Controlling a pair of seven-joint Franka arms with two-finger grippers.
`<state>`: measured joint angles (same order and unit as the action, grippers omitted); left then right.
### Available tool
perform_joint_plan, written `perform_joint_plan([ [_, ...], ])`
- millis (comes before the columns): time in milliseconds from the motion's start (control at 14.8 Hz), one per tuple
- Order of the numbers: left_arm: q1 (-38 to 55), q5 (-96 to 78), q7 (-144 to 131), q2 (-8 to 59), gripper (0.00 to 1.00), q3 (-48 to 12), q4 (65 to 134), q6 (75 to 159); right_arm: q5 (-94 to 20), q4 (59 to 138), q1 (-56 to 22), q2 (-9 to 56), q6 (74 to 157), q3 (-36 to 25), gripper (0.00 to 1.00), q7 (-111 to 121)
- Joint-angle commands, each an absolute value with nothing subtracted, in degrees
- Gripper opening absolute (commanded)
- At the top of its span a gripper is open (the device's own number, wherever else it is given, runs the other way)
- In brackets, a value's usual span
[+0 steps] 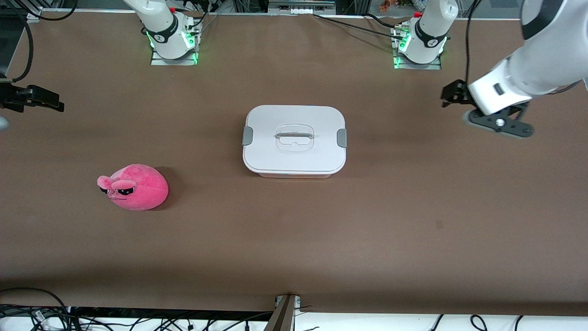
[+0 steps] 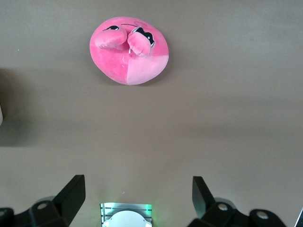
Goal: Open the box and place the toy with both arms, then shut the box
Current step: 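Reach the left gripper to the box lid handle while the right gripper approaches the toy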
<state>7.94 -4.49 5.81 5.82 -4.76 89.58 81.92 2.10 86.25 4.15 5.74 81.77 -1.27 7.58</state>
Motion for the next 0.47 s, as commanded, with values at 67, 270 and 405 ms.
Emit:
perform_joint_plan([
  [67,11.9,-9.3,19.5,14.3,1.00,-6.0,82.0,81.9,2.2,85.3,4.1,6.8,81.6,-1.2,1.00,7.7],
  [270,18.3,-8.7,23.5,17.3,1.00,-6.9,81.6,86.6,2.1,85.3,4.0,7.6,81.6,-1.2,1.00,7.7],
  [405,23.3,-7.7,23.7,19.0,1.00,-6.9,81.6,89.1,2.1,85.3,4.0,9.8,81.3,-1.1,1.00,7.8],
])
